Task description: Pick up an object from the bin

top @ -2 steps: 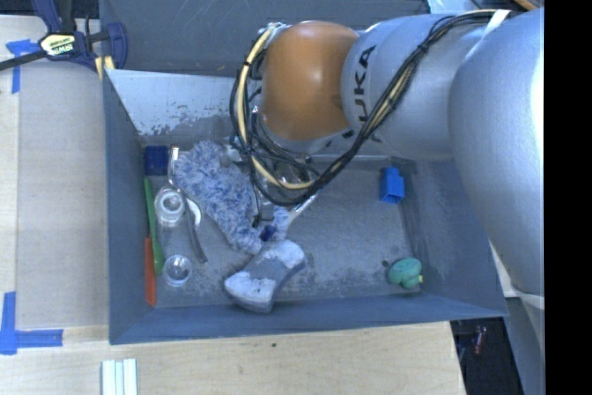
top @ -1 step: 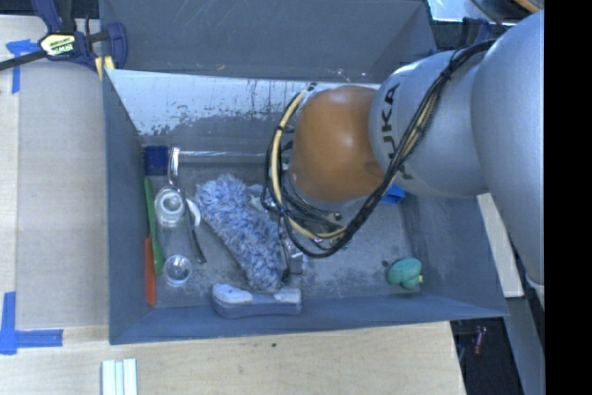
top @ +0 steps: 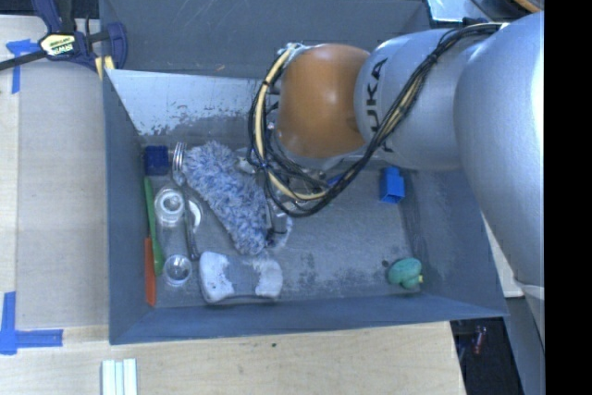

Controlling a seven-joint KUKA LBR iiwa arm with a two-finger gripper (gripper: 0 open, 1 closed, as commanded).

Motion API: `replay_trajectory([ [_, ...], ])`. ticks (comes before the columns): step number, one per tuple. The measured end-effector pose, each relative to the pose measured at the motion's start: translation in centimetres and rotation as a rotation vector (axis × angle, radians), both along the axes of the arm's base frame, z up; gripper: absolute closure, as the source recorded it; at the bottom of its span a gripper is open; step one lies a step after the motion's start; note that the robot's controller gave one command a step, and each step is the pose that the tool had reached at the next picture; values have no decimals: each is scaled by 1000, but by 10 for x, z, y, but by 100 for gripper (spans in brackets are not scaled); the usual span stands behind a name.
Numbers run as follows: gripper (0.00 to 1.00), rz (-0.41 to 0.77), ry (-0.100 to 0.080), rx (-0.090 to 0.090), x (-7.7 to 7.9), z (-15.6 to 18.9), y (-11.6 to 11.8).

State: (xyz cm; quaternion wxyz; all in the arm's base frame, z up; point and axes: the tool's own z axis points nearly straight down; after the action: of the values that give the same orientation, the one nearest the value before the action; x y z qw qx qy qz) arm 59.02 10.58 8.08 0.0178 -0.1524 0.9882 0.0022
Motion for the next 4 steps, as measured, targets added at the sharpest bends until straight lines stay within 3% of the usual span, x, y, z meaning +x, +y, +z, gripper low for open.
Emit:
replay_trajectory([
  [1, 100, 12, 19, -8, -63, -2, -9],
  [2, 100, 12, 19, -7, -63, -2, -9],
  [3, 100, -7, 8, -3, -81, -8, -38],
  [4, 100, -12, 4, -3, -76, -8, -27],
])
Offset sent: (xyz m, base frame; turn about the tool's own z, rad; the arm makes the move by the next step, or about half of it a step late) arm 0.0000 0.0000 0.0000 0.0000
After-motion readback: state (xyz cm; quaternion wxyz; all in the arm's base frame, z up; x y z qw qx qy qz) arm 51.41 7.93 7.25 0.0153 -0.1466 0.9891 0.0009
